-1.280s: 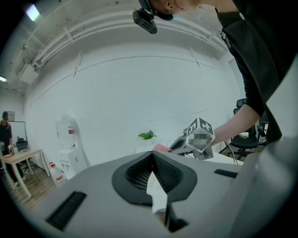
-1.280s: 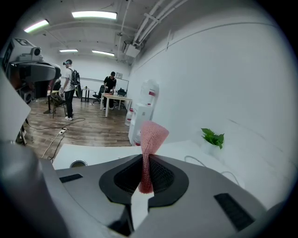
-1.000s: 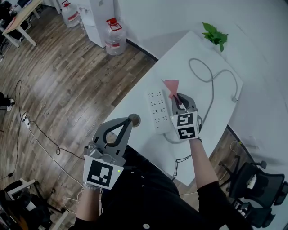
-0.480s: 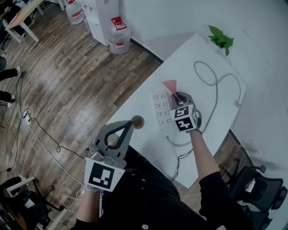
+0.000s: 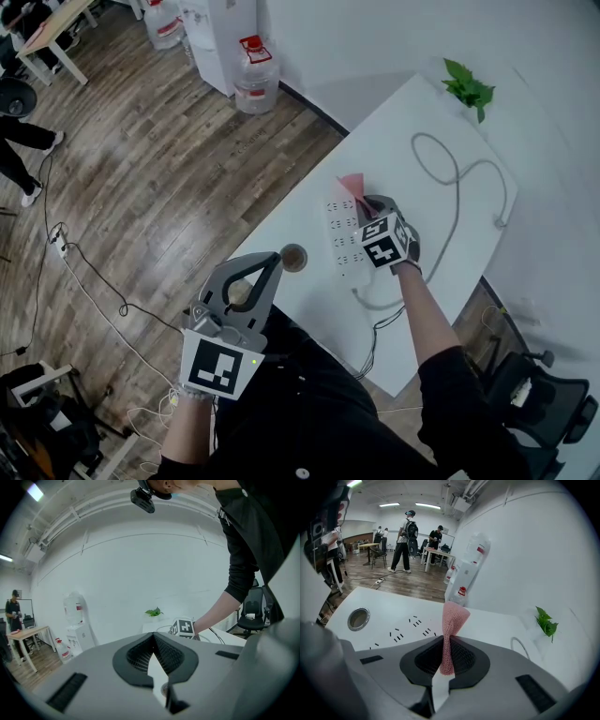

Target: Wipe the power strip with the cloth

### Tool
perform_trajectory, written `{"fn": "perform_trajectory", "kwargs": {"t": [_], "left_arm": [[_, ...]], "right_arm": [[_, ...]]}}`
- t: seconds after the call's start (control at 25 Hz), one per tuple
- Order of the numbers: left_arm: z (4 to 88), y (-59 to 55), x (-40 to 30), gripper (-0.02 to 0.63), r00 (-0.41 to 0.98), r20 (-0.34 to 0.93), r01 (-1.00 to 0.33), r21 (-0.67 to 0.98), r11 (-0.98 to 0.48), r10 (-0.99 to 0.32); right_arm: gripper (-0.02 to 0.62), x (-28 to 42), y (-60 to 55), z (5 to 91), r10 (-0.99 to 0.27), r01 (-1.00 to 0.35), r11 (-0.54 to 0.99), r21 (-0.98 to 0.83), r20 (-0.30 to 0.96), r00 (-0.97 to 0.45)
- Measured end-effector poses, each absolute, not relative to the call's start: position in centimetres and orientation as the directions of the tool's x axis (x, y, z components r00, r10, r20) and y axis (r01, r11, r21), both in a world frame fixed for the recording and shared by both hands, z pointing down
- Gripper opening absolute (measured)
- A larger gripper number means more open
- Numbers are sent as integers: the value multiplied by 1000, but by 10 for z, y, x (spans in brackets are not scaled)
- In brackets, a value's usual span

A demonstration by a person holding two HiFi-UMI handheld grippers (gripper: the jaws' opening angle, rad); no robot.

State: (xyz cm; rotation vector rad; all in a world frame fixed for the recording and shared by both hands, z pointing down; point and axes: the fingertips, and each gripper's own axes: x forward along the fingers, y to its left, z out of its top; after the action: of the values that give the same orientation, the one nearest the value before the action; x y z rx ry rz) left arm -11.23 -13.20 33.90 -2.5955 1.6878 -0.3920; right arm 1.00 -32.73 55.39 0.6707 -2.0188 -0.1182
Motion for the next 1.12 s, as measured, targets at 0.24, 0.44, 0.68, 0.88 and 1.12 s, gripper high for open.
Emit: {"fn": "perform_trajectory", "kwargs": {"t": [0.24,0.44,0.68,0.88,1.12], "left_arm": [[340,-130,-114,14,381,196,-900,-147,-411,-904],[339,-130,-111,14,386,194,-899,-142,-415,-902],[334,-130,-106,14,398,180,-892,-154,-425,-900],[331,-128,-99,14,407,173,-887,-161,-433,-897],[329,-126,-91,14,426,174,-876,-166,-453,-888]], "right_arm": [[49,8,-326,560,-477,-372,864,340,791,-384],[49,4,-324,559,-469,-360,871,336,789,-398],[49,6,-314,560,-455,-352,879,323,789,-413],[49,13,-301,561,-441,-353,884,306,794,-419],[49,21,-281,560,-433,-343,890,301,794,-427]]}}
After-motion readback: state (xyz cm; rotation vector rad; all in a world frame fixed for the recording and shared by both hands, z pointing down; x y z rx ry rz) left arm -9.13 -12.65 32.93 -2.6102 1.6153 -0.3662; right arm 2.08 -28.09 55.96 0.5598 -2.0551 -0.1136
